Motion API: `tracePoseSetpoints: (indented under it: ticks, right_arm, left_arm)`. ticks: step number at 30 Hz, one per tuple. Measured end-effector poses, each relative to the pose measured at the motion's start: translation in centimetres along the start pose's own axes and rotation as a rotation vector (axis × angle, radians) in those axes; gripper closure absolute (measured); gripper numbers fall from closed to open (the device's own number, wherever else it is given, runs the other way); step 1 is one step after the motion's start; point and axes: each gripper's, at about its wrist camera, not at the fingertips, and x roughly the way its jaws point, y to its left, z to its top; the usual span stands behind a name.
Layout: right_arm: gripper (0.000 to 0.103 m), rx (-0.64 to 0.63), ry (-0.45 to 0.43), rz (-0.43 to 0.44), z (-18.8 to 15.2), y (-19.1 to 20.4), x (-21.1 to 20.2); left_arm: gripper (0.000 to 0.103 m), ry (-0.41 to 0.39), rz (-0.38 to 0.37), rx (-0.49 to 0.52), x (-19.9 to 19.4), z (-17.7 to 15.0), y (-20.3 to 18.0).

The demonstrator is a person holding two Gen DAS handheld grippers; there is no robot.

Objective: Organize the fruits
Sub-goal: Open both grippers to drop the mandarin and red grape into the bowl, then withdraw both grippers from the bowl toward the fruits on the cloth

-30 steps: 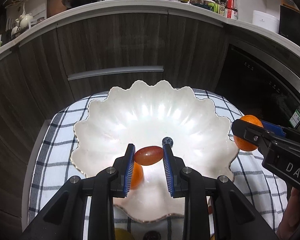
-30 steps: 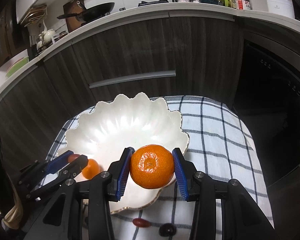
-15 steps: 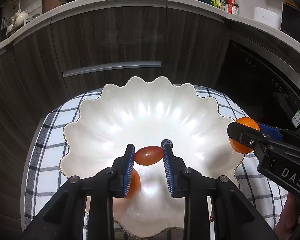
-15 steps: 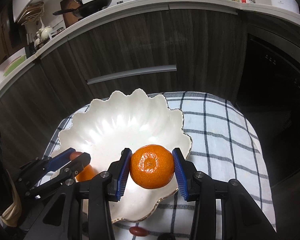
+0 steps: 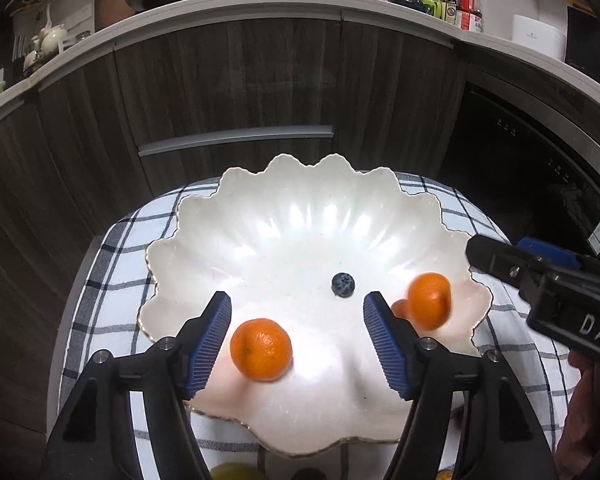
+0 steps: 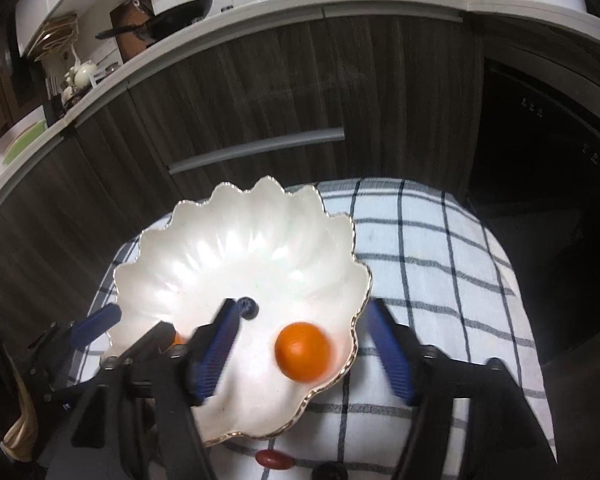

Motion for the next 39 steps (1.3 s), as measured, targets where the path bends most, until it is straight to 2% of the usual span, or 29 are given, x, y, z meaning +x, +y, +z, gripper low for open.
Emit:
tracePoseSetpoints:
  ticks: [7, 25, 39]
  right_arm:
    - [0.029, -0.003, -0.021, -0.014, 0.0, 0.2, -1.3]
    - [0.029, -0.028, -0.074, -0.018, -0.9, 1.6, -6.1]
    - [0.029, -0.046, -0.102, -0.035, -2.2, 2.4, -9.0]
  left_arm:
    - [0.025, -0.012, 0.005, -0.017, -1.2, -0.3, 0.4]
    - [0.022, -0.077, 0.027, -0.025, -6.5, -0.8, 1.5]
    - [0.021, -0.107, 0.03, -0.019, -9.1, -1.9, 1.6]
